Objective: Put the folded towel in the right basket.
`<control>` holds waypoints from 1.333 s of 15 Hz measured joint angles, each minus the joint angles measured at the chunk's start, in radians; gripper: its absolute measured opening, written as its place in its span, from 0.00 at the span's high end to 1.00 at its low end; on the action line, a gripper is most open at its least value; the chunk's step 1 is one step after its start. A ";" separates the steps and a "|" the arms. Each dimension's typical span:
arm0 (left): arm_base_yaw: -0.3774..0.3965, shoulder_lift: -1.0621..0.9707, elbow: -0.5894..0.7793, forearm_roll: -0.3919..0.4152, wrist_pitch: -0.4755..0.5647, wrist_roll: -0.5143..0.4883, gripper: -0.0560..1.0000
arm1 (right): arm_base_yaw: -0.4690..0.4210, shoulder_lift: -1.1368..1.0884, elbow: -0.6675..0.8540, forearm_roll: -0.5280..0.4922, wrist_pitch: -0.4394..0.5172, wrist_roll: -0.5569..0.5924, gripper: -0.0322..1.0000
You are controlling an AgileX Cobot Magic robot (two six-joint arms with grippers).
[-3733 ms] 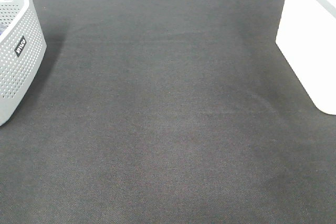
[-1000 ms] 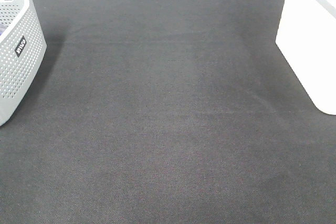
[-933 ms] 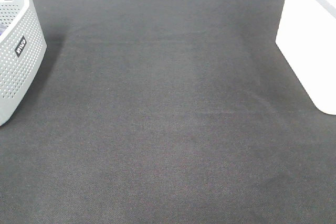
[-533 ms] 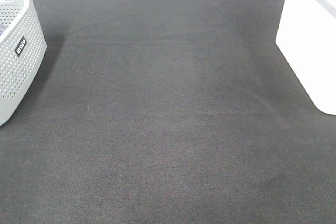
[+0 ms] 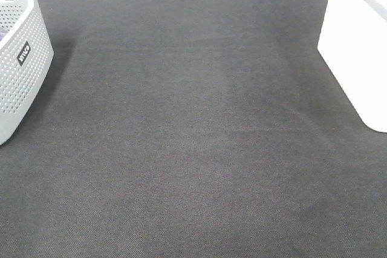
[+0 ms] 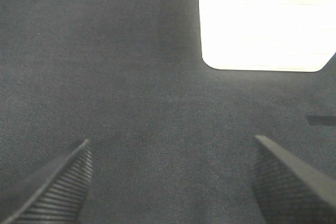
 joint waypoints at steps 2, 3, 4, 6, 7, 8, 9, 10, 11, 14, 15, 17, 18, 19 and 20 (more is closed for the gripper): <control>0.000 0.000 0.000 0.000 0.000 0.000 0.12 | 0.000 0.000 0.000 0.000 0.000 0.000 0.23; 0.000 0.000 0.000 0.000 0.000 0.000 0.12 | 0.000 0.000 0.000 0.000 0.000 0.000 0.23; 0.000 0.000 0.000 0.000 0.000 0.000 0.12 | 0.000 0.000 0.000 0.000 0.000 0.000 0.23; 0.000 0.000 0.000 0.000 0.000 0.000 0.12 | 0.000 0.000 0.000 0.000 0.000 0.000 0.23; 0.000 0.000 0.000 0.000 0.000 0.000 0.12 | 0.000 0.000 0.000 0.000 0.000 0.000 0.23; 0.000 0.000 0.000 0.000 0.000 0.000 0.12 | 0.000 0.000 0.000 0.000 0.000 0.000 0.23; 0.000 0.000 0.000 0.000 0.000 0.000 0.12 | 0.000 0.000 0.000 0.000 0.000 0.000 0.23; 0.000 0.000 0.000 0.000 0.000 0.000 0.12 | 0.000 0.000 0.000 0.000 0.000 0.000 0.23; 0.000 0.000 0.000 0.000 0.000 0.000 0.12 | 0.000 0.000 0.000 0.000 0.000 0.000 0.23; 0.000 0.000 0.000 0.000 0.000 0.000 0.12 | 0.000 0.000 0.000 0.000 0.000 0.000 0.23; 0.000 0.000 0.000 0.000 0.000 0.000 0.12 | 0.000 0.000 0.000 0.000 0.000 0.000 0.23; 0.000 0.000 0.000 0.000 0.000 0.000 0.12 | 0.000 0.000 0.000 0.000 0.000 0.000 0.23; 0.000 0.000 0.000 0.000 0.000 0.000 0.12 | 0.000 0.000 0.000 0.000 0.000 0.000 0.23; 0.000 0.000 0.000 0.000 0.000 0.000 0.12 | 0.000 0.000 0.000 0.000 0.000 0.000 0.23; 0.000 0.000 0.000 0.000 0.000 0.000 0.12 | 0.000 0.000 0.000 0.000 0.000 0.000 0.23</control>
